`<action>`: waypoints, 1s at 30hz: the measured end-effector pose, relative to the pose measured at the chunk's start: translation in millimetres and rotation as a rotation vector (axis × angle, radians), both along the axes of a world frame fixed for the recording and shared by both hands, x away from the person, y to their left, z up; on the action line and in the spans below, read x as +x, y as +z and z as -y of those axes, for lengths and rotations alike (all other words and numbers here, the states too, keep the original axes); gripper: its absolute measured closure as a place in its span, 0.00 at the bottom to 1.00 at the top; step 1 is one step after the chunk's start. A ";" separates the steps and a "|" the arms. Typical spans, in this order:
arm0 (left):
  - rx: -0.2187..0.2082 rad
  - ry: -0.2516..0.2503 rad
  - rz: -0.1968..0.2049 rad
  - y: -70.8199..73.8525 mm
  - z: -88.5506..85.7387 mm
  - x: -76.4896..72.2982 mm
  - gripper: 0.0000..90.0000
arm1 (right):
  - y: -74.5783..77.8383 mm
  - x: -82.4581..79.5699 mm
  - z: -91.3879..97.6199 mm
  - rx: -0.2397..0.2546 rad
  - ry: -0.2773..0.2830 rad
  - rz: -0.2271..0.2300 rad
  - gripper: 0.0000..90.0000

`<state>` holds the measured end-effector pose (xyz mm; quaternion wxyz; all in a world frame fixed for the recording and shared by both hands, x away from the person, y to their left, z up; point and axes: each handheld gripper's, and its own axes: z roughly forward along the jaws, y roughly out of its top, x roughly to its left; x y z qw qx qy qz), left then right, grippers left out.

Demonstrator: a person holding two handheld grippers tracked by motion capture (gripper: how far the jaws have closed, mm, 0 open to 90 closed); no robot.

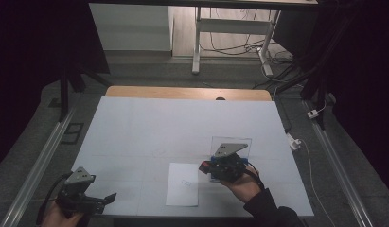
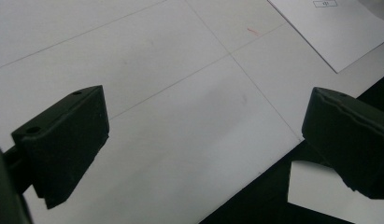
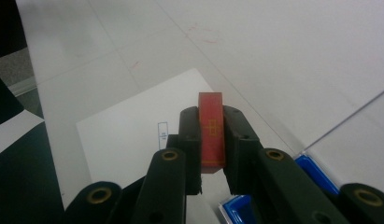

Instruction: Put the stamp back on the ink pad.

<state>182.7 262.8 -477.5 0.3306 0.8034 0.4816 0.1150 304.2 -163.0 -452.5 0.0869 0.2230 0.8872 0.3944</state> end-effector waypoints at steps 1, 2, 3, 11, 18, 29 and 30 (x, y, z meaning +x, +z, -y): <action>0.000 0.000 0.000 0.0 0.0 0.0 0.01 | 0.2 0.3 1.2 0.000 -0.006 -0.001 0.88; 0.000 0.000 0.000 0.0 0.0 0.0 0.01 | 0.2 1.0 2.5 0.001 -0.008 0.002 0.88; 0.001 0.000 0.000 0.0 0.1 0.0 0.01 | 0.5 1.4 3.7 0.000 -0.014 0.001 0.88; 0.000 0.000 -0.001 -0.1 0.2 0.0 0.01 | -0.3 6.4 15.0 -0.018 -0.056 0.011 0.88; 0.002 0.000 -0.001 0.0 0.2 0.1 0.01 | -1.4 12.0 27.9 -0.024 -0.102 0.019 0.88; 0.000 0.000 -0.001 0.0 0.2 0.0 0.01 | -3.4 18.9 46.9 -0.057 -0.170 0.031 0.88; 0.000 0.000 -0.001 0.0 0.2 0.0 0.01 | -3.9 19.5 48.9 -0.062 -0.179 0.031 0.88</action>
